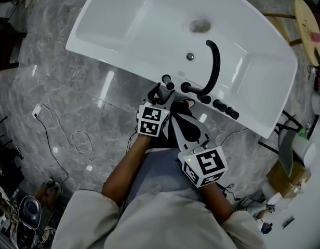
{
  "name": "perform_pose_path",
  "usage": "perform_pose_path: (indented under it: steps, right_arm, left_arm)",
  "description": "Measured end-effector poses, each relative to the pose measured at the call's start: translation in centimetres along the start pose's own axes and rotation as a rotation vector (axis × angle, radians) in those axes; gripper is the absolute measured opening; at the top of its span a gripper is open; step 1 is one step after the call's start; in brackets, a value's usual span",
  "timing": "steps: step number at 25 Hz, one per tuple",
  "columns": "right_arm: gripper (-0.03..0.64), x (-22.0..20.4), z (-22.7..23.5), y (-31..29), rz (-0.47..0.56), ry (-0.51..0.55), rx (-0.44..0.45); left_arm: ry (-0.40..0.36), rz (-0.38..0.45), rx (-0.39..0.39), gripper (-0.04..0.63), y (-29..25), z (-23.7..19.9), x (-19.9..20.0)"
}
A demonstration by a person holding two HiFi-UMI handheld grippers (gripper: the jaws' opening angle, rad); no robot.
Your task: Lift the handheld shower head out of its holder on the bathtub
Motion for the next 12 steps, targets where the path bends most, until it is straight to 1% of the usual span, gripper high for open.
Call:
perform_pose_path:
  steps: [2,5,7,12]
  right_arm:
    - [0.018,-0.3,0.2,-0.1,-0.008,-0.01,-0.008]
    - [0.018,-0.7,0.5,-0.1,-0.019,-0.017,-0.015]
    - [0.018,-0.9,0.6,-0.1,-0.025,-0.021,-0.014]
    - [0.018,-1.0,0.6,-0.2,-0.034,-0.022,-0.018]
  left_arm:
    - [-0.002,-0.003,0.008,0.232,-0.6,-0.4,-0.4]
    - [-0.042,-0.017,0.024,0.239,-1.6,-0.6,-1.0]
    - [-0.054,-0.03,0.034,0.249,-2.4,-0.6,-1.9]
    - [-0.031,-0.077,0.061,0.249,-4.0,-1.3,-3.9]
Point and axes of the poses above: the fingertips, and each gripper's own axes: y backward along the fingers, z to its right, x out of its top, the point moved 6 cm from there along y, backward along the fingers, and after that the axes turned 10 degrees about -y, right-handed, at the moved point
